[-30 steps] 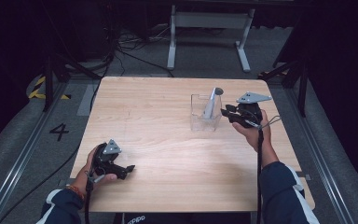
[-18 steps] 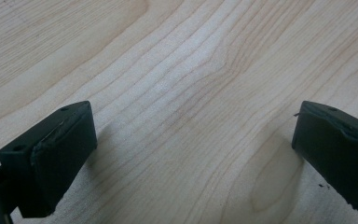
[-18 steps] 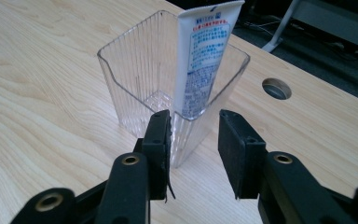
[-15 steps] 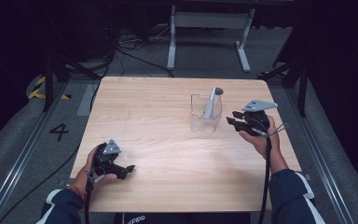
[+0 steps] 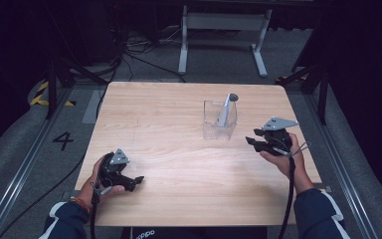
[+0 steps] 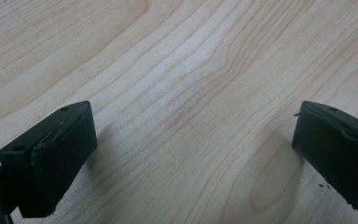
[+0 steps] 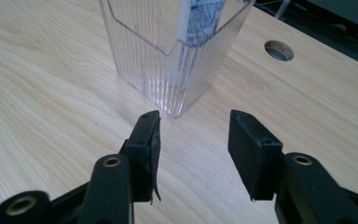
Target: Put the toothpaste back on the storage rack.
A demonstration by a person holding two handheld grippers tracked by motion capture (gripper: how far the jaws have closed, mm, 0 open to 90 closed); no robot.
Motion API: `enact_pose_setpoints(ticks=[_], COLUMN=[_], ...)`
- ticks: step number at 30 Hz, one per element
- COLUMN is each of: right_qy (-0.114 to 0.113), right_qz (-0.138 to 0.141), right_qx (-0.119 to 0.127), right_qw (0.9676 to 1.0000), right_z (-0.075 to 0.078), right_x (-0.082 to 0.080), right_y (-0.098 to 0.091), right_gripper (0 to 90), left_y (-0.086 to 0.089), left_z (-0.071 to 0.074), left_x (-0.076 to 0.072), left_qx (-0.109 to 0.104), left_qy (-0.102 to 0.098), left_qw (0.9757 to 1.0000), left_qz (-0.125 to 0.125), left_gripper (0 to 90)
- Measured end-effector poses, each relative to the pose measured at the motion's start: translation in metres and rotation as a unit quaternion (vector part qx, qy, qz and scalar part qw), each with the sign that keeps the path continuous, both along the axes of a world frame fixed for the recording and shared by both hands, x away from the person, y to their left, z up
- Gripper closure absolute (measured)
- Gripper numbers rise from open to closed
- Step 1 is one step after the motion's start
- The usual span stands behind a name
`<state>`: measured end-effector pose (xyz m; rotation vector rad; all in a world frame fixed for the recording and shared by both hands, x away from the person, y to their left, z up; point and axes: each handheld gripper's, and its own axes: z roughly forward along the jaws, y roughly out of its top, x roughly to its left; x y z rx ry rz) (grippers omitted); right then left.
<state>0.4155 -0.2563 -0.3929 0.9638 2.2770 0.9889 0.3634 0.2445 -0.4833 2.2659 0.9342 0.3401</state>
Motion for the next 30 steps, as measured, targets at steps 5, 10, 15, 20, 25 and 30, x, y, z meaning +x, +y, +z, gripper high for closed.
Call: enact_pose_setpoints(ticks=[5, 10, 15, 20, 25, 30], right_qy=[0.006, 0.010, 0.016, 0.021, 0.025, 0.032], right_qz=[-0.004, -0.003, -0.005, -0.003, -0.001, 0.000], right_qx=[-0.005, -0.010, -0.019, -0.031, -0.042, -0.054], right_qw=[1.0000, 0.9999, 0.9997, 0.9993, 0.9988, 0.9980], right_z=[-0.005, -0.011, -0.016, -0.021, -0.027, -0.036], right_x=[-0.006, -0.009, -0.014, -0.020, -0.025, -0.031], right_y=[-0.006, -0.011, -0.017, -0.024, -0.029, -0.035], right_gripper=[49.6, 43.9, 39.8, 36.6, 34.9, 33.5], left_y=[0.000, 0.000, 0.000, 0.000, 0.000, 0.000], left_z=[0.000, 0.000, 0.000, 0.000, 0.000, 0.000], left_x=[0.000, 0.000, 0.000, 0.000, 0.000, 0.000], left_qx=[0.000, 0.001, 0.001, 0.000, 0.000, 0.000], left_qy=[-0.001, -0.002, -0.002, -0.001, 0.000, 0.000], left_qw=[1.0000, 1.0000, 1.0000, 1.0000, 1.0000, 1.0000], left_qz=[0.000, -0.001, -0.001, 0.000, -0.001, 0.000], left_gripper=[0.3, 0.3, 0.3, 0.3, 0.3, 0.3])
